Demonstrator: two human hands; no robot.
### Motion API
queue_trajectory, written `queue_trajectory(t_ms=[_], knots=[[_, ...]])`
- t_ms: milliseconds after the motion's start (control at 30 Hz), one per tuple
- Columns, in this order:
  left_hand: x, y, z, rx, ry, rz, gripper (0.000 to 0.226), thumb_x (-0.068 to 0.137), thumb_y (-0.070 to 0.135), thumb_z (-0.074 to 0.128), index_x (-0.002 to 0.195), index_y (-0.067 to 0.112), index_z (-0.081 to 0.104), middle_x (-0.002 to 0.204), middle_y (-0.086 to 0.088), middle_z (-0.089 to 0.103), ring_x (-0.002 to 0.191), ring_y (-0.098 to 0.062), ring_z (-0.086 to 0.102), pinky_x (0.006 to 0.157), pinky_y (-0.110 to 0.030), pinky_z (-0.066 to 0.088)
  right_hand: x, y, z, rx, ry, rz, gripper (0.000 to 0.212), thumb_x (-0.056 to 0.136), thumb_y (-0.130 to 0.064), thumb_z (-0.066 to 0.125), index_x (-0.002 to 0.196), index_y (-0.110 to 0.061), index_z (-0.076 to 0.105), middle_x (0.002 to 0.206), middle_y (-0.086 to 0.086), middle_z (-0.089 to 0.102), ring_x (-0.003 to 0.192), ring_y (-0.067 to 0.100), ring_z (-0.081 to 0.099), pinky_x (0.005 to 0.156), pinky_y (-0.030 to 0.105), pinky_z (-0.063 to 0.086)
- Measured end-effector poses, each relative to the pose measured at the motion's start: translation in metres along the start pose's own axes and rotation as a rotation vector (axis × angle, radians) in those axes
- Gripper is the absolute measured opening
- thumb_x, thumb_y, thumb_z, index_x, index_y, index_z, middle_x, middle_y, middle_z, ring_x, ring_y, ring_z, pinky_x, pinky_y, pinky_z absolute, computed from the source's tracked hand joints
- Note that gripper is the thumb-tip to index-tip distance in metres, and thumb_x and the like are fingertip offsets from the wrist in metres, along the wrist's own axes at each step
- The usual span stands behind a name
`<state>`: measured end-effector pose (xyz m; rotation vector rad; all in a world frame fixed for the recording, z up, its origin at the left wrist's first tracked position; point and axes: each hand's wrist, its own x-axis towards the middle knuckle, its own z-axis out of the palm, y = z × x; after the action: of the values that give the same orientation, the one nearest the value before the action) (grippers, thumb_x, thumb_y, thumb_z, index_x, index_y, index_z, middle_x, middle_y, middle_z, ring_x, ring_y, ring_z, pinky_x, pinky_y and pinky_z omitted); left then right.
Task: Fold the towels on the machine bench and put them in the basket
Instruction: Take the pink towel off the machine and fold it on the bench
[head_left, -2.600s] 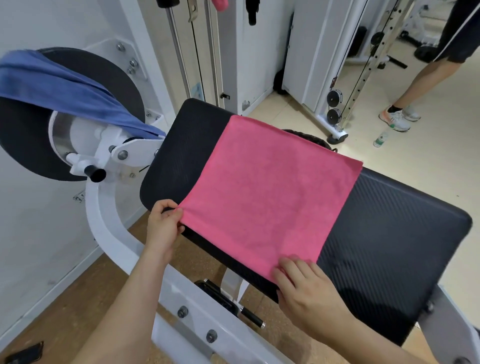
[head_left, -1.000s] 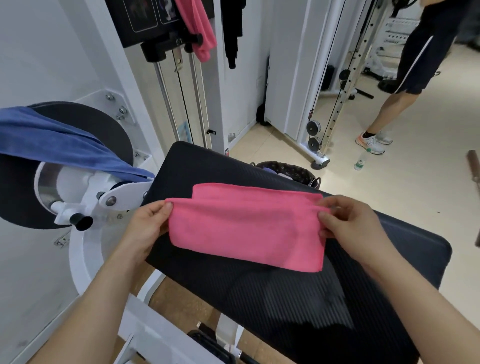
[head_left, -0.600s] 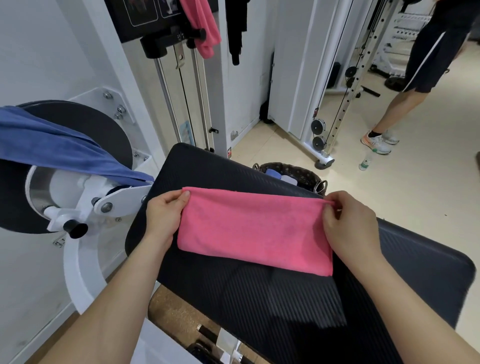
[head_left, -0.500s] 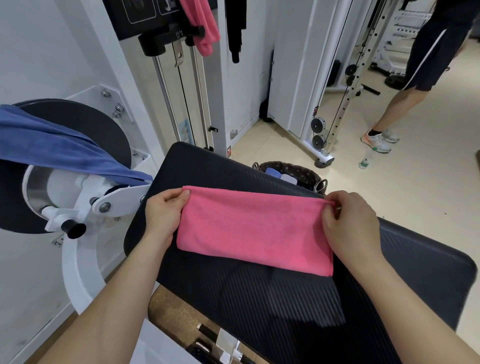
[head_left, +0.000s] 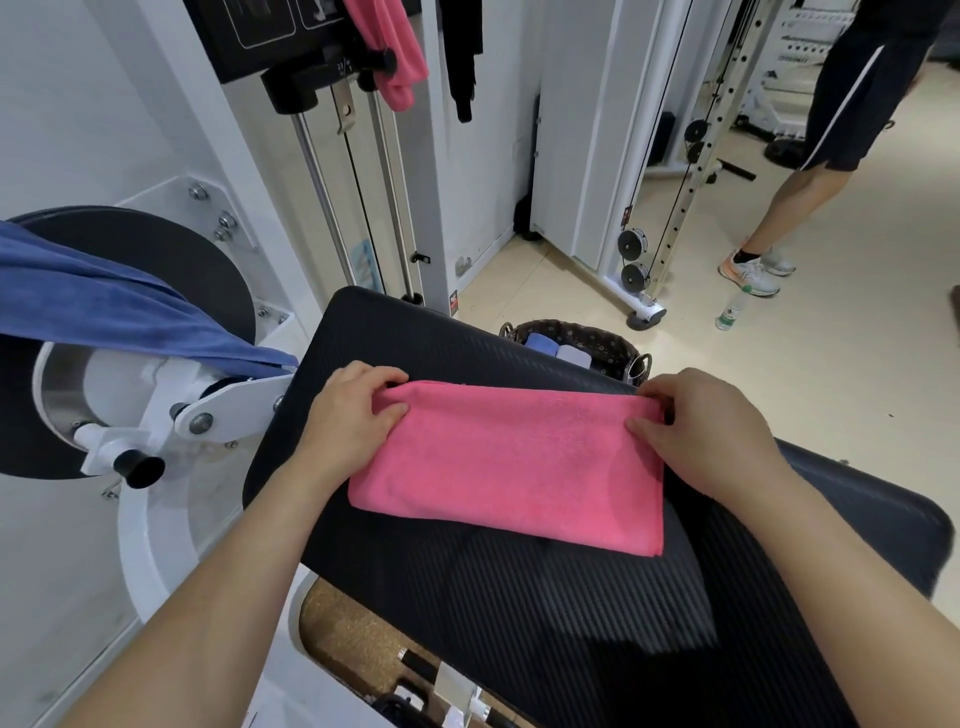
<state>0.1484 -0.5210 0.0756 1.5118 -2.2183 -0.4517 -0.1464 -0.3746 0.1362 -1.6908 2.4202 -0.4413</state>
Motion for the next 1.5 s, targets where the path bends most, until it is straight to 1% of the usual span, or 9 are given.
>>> queue_trajectory(t_ms=[200,333,467,567,733,833,967,1200,1500], knots=[[0.001,0.004,-0.008,-0.082,-0.031,-0.070,0.008,0.081,0.023,0.074,0.084,0.028,0.068,0.089,0.013,0.062,0.085,-0.007,0.057,0.071,-0.021,0.042,0.024,0.000,-0.016,0.034,-0.278,0.014,0.010,0.076,-0.020,0.068,0.071,-0.025,0.061,0.071,-0.008,0.057,0.070,0.014,0.053,0.056,0.027,0.039],[-0.006,0.005,-0.018,-0.280,-0.036,-0.214,0.010,0.078,0.017,0.078,0.077,0.024,0.071,0.080,0.009,0.068,0.078,-0.005,0.060,0.063,-0.022,0.041,0.036,-0.006,-0.027,0.038,-0.368,-0.014,0.006,0.075,-0.017,0.069,0.071,-0.017,0.065,0.067,-0.003,0.063,0.064,0.012,0.056,0.057,0.027,0.043],[-0.020,0.004,-0.050,-0.441,0.053,-0.240,0.016,0.076,0.007,0.077,0.075,0.022,0.071,0.075,0.000,0.069,0.073,-0.013,0.061,0.067,-0.029,0.047,0.053,-0.019,-0.050,0.344,-0.511,0.044,0.007,0.084,-0.003,0.066,0.085,-0.008,0.061,0.069,0.012,0.070,0.054,0.016,0.062,0.047,0.022,0.046],[-0.037,0.010,-0.088,-0.520,0.241,-0.220,0.020,0.076,0.005,0.077,0.074,0.024,0.071,0.078,0.002,0.068,0.077,-0.013,0.059,0.073,-0.032,0.049,0.065,-0.040,-0.074,0.562,-0.413,-0.065,0.012,0.083,0.006,0.063,0.088,-0.004,0.060,0.081,0.018,0.067,0.061,0.015,0.066,0.053,0.017,0.053],[-0.092,0.034,-0.117,-0.433,0.366,-0.175,0.030,0.075,-0.003,0.075,0.075,0.027,0.068,0.080,0.007,0.066,0.080,-0.015,0.060,0.073,-0.021,0.048,0.070,-0.065,-0.094,0.536,-0.015,-0.374,0.024,0.080,0.005,0.063,0.089,-0.015,0.072,0.080,0.007,0.069,0.063,0.003,0.055,0.057,0.006,0.040],[-0.133,0.034,-0.082,-0.294,0.293,-0.075,0.035,0.069,-0.006,0.067,0.070,0.028,0.061,0.083,0.013,0.060,0.079,-0.008,0.055,0.064,-0.011,0.041,0.064,-0.055,-0.066,0.414,-0.025,-0.396,0.035,0.077,0.012,0.055,0.085,-0.016,0.074,0.081,-0.002,0.071,0.050,-0.001,0.053,0.053,0.008,0.044],[-0.183,0.031,0.006,-0.155,-0.050,-0.015,0.032,0.062,0.007,0.053,0.076,0.034,0.046,0.084,0.023,0.048,0.078,0.005,0.046,0.063,-0.010,0.035,0.055,-0.022,-0.017,0.155,-0.110,-0.489,0.038,0.074,0.013,0.053,0.089,-0.013,0.076,0.093,0.002,0.074,0.090,0.017,0.067,0.090,0.034,0.051],[-0.201,0.038,0.069,-0.125,-0.179,0.029,0.048,0.063,-0.002,0.061,0.072,0.036,0.033,0.071,0.023,0.037,0.075,0.006,0.039,0.055,-0.013,0.027,0.042,-0.010,-0.008,0.161,-0.128,-0.482,0.031,0.072,-0.010,0.051,0.092,-0.013,0.074,0.098,-0.003,0.072,0.092,0.016,0.065,0.089,0.031,0.050],[-0.196,0.035,0.063,-0.091,-0.385,0.039,0.017,0.075,0.025,0.056,0.076,0.037,0.044,0.080,0.021,0.046,0.082,0.006,0.043,0.066,-0.017,0.040,0.037,-0.027,0.004,0.010,0.110,-0.402,0.018,0.086,-0.028,0.056,0.079,-0.014,0.065,0.079,0.001,0.063,0.081,0.026,0.057,0.071,0.041,0.048]])
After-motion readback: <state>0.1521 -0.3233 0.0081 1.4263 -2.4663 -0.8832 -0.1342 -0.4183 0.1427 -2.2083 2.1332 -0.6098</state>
